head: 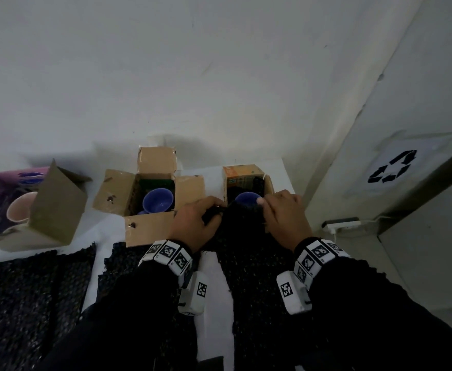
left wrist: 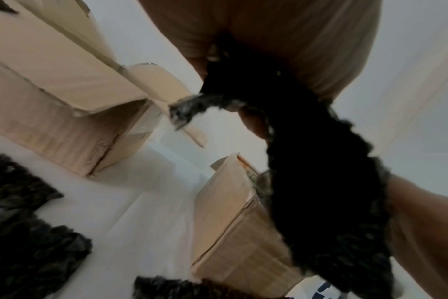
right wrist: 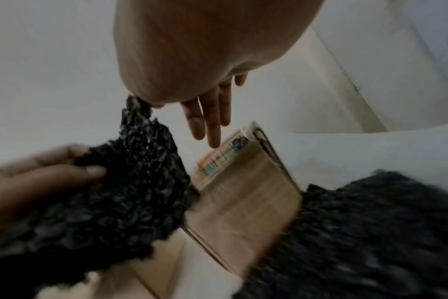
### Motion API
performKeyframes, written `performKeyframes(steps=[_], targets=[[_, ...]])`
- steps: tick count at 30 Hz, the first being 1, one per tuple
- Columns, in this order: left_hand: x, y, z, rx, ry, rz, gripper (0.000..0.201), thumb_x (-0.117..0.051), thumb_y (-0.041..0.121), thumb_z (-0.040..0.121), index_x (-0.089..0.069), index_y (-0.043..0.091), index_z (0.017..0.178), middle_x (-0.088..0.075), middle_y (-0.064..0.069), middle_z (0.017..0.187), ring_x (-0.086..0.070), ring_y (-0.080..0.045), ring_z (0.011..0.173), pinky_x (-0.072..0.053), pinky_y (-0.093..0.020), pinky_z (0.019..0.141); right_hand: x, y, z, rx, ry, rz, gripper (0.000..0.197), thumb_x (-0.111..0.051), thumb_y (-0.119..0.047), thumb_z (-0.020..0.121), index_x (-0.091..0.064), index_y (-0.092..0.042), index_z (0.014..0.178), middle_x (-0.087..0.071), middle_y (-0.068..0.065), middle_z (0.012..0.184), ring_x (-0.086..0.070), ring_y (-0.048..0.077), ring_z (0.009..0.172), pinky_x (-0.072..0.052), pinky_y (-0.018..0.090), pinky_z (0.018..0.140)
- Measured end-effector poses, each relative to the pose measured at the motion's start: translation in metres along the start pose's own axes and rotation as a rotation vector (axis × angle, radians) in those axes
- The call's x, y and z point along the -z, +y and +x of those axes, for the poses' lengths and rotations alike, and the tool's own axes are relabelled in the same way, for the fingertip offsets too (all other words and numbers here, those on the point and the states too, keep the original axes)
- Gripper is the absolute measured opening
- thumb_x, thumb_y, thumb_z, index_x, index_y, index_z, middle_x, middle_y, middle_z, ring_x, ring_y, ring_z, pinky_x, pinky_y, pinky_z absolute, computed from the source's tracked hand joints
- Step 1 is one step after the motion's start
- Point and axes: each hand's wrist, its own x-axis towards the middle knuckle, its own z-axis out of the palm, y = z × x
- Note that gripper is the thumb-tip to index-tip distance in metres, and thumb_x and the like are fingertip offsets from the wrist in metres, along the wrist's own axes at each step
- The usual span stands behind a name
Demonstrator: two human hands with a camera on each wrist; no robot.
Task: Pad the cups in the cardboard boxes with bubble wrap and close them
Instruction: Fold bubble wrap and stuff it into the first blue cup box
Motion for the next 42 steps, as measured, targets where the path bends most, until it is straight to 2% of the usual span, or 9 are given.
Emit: performKeyframes(steps=[5,7,11,15,21,24,28,38,42], targets=[[0.004,0.016,0.02,-0.201,-0.034,0.034,0.027,-0.05,0.027,0.087,-0.051,0.033,0.113,-0.067,0.002,0.105,-0.065,-0.021,0.085,-0.055,-0.04,0.071,0.017,-0.021,0.023,-0.477,-0.367,0.961,0.047,-0.059,-0.063,0.084,-0.059,-0.025,0.111,-0.063,0.001,0.102,-0.063,0.01,0.099,-0.05,0.036,0.093],[0.006,0.023,0.028,-0.248,-0.028,0.08,0.03,-0.049,0.021,0.086,-0.044,0.031,0.114,-0.062,-0.002,0.107,-0.063,-0.027,0.078,-0.054,-0.043,0.064,0.016,-0.01,0.027,-0.473,-0.49,1.043,0.041,-0.078,-0.04,0.079,-0.057,-0.02,0.108,-0.063,0.005,0.116,-0.065,0.018,0.103,-0.052,0.041,0.094],[0.009,0.02,0.039,-0.349,-0.071,0.161,0.03,-0.051,0.02,0.078,-0.045,0.018,0.107,-0.044,-0.005,0.11,-0.054,-0.026,0.076,-0.053,-0.041,0.062,0.027,0.008,0.029,-0.248,-0.309,0.815,0.027,-0.069,-0.001,0.083,-0.051,-0.02,0.088,-0.063,0.002,0.087,-0.059,0.009,0.068,-0.047,0.023,0.06],[0.004,0.008,0.052,-0.369,-0.156,0.393,0.033,-0.073,0.001,0.066,-0.059,0.011,0.094,-0.048,-0.011,0.11,-0.053,-0.026,0.081,-0.053,-0.04,0.067,0.026,0.013,0.029,-0.077,-0.016,0.459,0.032,-0.064,0.004,0.071,-0.057,-0.027,0.078,-0.058,-0.012,0.08,-0.057,0.006,0.071,-0.045,0.026,0.068],[-0.01,0.001,0.048,-0.273,-0.484,0.478,0.039,-0.051,0.039,0.085,-0.07,0.015,0.11,-0.057,-0.001,0.124,-0.051,-0.018,0.108,-0.047,-0.036,0.09,0.001,0.006,0.008,0.025,-0.235,0.119,0.015,-0.062,-0.016,0.074,-0.067,-0.022,0.088,-0.061,-0.003,0.095,-0.058,0.018,0.086,-0.043,0.028,0.072],[-0.014,-0.001,0.048,-0.271,-0.491,0.475,0.045,-0.037,0.039,0.085,-0.069,0.02,0.109,-0.066,0.002,0.112,-0.055,-0.018,0.099,-0.047,-0.037,0.084,-0.006,0.009,0.002,0.043,-0.275,0.115,0.018,-0.054,-0.032,0.083,-0.067,-0.022,0.09,-0.064,-0.004,0.095,-0.059,0.016,0.086,-0.047,0.032,0.075],[-0.021,-0.009,0.05,-0.245,-0.353,0.629,0.047,-0.056,0.027,0.078,-0.058,0.025,0.125,-0.058,-0.001,0.112,-0.048,-0.026,0.097,-0.043,-0.039,0.077,-0.009,0.011,0.009,0.086,-0.315,0.003,0.019,-0.048,-0.03,0.095,-0.062,-0.018,0.098,-0.06,0.007,0.089,-0.053,0.024,0.087,-0.041,0.034,0.071],[-0.027,-0.002,0.058,-0.357,-0.3,0.777,0.009,-0.064,0.033,0.08,-0.066,0.024,0.078,-0.066,0.004,0.076,-0.054,-0.022,0.083,-0.038,-0.036,0.072,-0.032,0.018,0.007,0.237,-0.179,-0.171,0.047,-0.037,-0.043,0.094,-0.074,-0.014,0.091,-0.064,0.006,0.08,-0.052,0.027,0.073,-0.04,0.036,0.064],[-0.03,-0.007,0.048,-0.431,-0.379,0.874,0.054,-0.029,0.051,0.088,-0.075,0.024,0.081,-0.068,0.011,0.088,-0.049,-0.021,0.108,-0.03,-0.043,0.091,-0.03,0.018,0.007,0.227,-0.163,-0.163,0.037,-0.041,-0.042,0.093,-0.068,-0.017,0.088,-0.065,0.003,0.074,-0.053,0.026,0.071,-0.035,0.033,0.063]])
